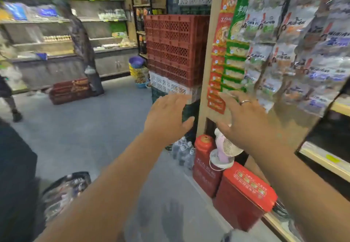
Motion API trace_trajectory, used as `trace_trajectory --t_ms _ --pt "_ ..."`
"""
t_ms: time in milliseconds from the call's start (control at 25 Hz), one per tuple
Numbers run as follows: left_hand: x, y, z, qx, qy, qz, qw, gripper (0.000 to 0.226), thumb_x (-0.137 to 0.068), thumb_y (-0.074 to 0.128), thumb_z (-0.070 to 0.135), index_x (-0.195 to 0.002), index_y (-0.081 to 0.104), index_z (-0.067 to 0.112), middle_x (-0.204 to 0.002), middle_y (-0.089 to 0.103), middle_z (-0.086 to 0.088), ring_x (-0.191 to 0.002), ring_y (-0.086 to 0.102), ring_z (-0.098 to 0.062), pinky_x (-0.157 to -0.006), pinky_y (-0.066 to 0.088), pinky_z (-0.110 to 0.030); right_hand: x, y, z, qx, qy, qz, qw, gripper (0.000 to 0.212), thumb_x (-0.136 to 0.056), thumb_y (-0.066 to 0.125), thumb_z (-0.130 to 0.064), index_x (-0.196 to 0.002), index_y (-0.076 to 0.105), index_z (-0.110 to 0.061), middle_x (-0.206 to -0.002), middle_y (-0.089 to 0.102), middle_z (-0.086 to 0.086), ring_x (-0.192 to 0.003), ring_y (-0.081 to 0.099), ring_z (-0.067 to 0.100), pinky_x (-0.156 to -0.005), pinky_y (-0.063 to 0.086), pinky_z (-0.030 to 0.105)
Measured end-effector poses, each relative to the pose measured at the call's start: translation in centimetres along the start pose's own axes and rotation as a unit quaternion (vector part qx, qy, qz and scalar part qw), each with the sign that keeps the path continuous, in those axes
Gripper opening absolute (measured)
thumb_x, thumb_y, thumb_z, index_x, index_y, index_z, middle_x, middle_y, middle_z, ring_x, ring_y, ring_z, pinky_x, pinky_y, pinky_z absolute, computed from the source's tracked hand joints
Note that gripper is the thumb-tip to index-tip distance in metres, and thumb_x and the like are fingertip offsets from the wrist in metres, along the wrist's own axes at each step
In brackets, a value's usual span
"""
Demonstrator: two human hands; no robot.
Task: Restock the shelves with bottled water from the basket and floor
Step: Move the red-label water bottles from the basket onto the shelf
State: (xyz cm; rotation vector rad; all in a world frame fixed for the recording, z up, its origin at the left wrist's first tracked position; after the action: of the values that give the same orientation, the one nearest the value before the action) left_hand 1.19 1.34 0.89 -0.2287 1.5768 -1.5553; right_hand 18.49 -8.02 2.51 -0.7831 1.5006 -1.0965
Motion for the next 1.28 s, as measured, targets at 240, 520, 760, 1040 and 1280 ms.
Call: trace_trajectory --t_ms 240,520,760,1040,1280 --pt "8.9 0.8 -6.8 -0.057 -0.148 -0.008 0.987 0.061 -0.088 0.056 0.044 -0.142 0.043 0.019 -0.145 0.047 -0.002 -0.132 0.044 -0.03 -0.113 0.032 -0.042 -0.5 7.2 -8.4 -0.087 -0.106 -0.035 0.99 0.072 -0.088 0.06 -0.046 -0.151 0.03 -0.027 -0.152 0.035 0.01 -0.131 0.04 0.034 -0.108 0.036 0.046" --pt "19.2 0.5 -15.0 -0.086 -0.287 -0.021 0.954 0.064 -0.091 0.056 0.048 -0.147 0.037 0.024 -0.15 0.042 0.001 -0.138 0.037 -0.026 -0.114 0.024 -0.036 0.7 13.9 -20.8 -0.173 -0.207 -0.081 0.96 0.074 -0.083 0.067 -0.04 -0.148 0.038 -0.022 -0.147 0.042 0.015 -0.127 0.043 0.037 -0.106 0.037 0.046" --pt "27.8 -0.2 -24.0 -0.091 -0.368 -0.05 0.924 0.062 -0.092 0.057 0.045 -0.146 0.04 0.019 -0.151 0.042 -0.003 -0.139 0.039 -0.025 -0.118 0.026 -0.038 1.8 19.7 -32.6 -0.198 -0.259 -0.135 0.936 0.076 -0.08 0.07 -0.035 -0.148 0.04 -0.021 -0.143 0.047 0.018 -0.123 0.047 0.04 -0.101 0.041 0.048" --pt "36.5 0.0 -36.0 -0.067 -0.431 -0.091 0.895 0.067 -0.092 0.056 0.049 -0.15 0.034 0.02 -0.154 0.038 -0.002 -0.142 0.034 -0.021 -0.119 0.022 -0.034 2.7 26.3 -46.0 -0.209 -0.266 -0.208 0.918 0.073 -0.081 0.069 -0.032 -0.147 0.041 -0.019 -0.143 0.047 0.017 -0.123 0.048 0.04 -0.099 0.043 0.046" --pt "38.9 0.4 -45.2 -0.03 -0.453 -0.085 0.887 0.067 -0.089 0.064 0.041 -0.146 0.039 0.018 -0.146 0.048 -0.003 -0.133 0.045 -0.023 -0.113 0.034 -0.036 1.2 31.0 -53.9 -0.211 -0.264 -0.269 0.902 0.073 -0.084 0.067 -0.034 -0.149 0.036 -0.019 -0.143 0.044 0.015 -0.122 0.049 0.038 -0.097 0.044 0.044"
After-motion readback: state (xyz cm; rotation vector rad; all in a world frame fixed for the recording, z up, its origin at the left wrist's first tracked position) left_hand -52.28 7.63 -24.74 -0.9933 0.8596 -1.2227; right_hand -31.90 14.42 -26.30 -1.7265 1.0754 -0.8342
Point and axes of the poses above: each hand's wrist, its own x-axis away from the middle knuckle, its own y-axis out of the palm, z = x × y, the point moved 2 cm from there along -x, towards the middle knuckle
